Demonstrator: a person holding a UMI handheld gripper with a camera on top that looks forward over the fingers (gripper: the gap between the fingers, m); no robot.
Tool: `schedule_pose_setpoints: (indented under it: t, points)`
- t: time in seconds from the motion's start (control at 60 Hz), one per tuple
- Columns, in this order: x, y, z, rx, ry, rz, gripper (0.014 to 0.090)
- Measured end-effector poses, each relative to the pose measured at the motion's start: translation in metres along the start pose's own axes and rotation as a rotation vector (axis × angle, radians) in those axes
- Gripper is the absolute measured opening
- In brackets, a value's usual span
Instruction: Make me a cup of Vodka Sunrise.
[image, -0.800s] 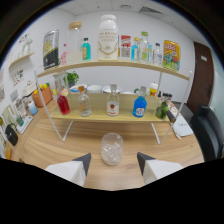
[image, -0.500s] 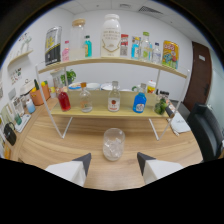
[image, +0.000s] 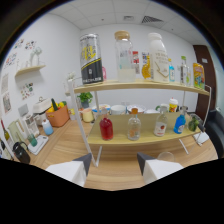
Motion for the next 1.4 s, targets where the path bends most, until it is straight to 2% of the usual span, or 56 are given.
schedule_pose_setpoints:
  t: [0.367,0.5,0.667,0.867,1.0,1.167,1.4]
  points:
    - [-0.020,-0.040,0.097,0.067,0.049,-0.003,0.0832]
    - [-0.023,-0.042,0.122,0.066,0.049,-0.010,0.0676]
    - [-0.019,-0.041,0.135,0.071,0.063,-0.011,0.0363]
    - [-0.019,-0.041,0.133,0.080,0.041,-0.030,0.0350]
    - [-0.011,-0.044,0.123,0.098,0.065,-0.021,0.0348]
    - [-0.007,-0.044,0.088,0.109,0.044,-0.031,0.0345]
    - [0.024,-0.016,0.043,0.099,0.066,-0.005,0.0343]
